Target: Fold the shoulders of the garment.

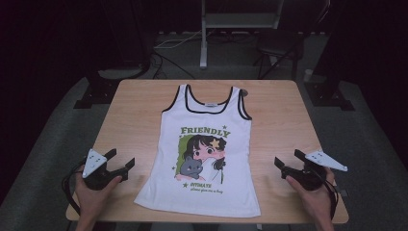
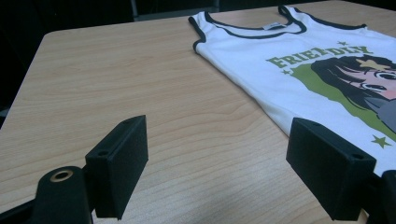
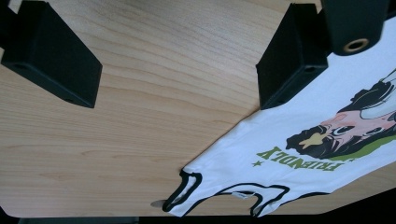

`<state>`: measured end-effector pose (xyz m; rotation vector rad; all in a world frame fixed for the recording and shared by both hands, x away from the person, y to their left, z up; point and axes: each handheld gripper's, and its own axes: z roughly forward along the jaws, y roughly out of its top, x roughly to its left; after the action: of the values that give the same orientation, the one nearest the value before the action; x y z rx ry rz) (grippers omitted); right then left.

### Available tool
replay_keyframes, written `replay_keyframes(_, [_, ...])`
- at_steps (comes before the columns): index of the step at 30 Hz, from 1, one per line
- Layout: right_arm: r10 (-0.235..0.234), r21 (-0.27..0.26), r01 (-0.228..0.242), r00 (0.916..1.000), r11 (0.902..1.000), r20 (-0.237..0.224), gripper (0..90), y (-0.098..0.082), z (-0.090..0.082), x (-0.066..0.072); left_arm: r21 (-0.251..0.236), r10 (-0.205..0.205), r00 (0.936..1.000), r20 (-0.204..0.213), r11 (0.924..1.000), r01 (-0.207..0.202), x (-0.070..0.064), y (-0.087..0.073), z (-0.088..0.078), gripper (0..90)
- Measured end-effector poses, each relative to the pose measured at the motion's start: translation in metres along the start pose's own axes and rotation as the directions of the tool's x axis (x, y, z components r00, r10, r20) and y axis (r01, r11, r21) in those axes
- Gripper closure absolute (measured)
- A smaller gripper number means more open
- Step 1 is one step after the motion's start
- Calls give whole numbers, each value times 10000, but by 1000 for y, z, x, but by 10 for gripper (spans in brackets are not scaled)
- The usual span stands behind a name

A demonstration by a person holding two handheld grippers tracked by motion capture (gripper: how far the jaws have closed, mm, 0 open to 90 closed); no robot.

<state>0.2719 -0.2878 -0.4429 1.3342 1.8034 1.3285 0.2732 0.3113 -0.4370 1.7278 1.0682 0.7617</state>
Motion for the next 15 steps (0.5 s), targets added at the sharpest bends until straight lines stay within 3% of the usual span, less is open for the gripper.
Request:
replay_keyframes(8, [-104, 8, 104, 9995, 9999, -294, 135, 6, 5, 4, -9, 12, 10000, -7, 10000, -12, 0, 0, 0, 205])
replay_keyframes(12, [-249, -140, 240, 9976, 9996, -647, 135, 22, 11, 9, 2, -5, 10000, -10, 10000, 5, 0, 0, 0, 205])
replay_keyframes(15, [-459, -124, 449, 9944, 9989, -957, 135, 45, 28, 14, -14, 39, 10000, 8, 10000, -39, 0, 0, 0, 205])
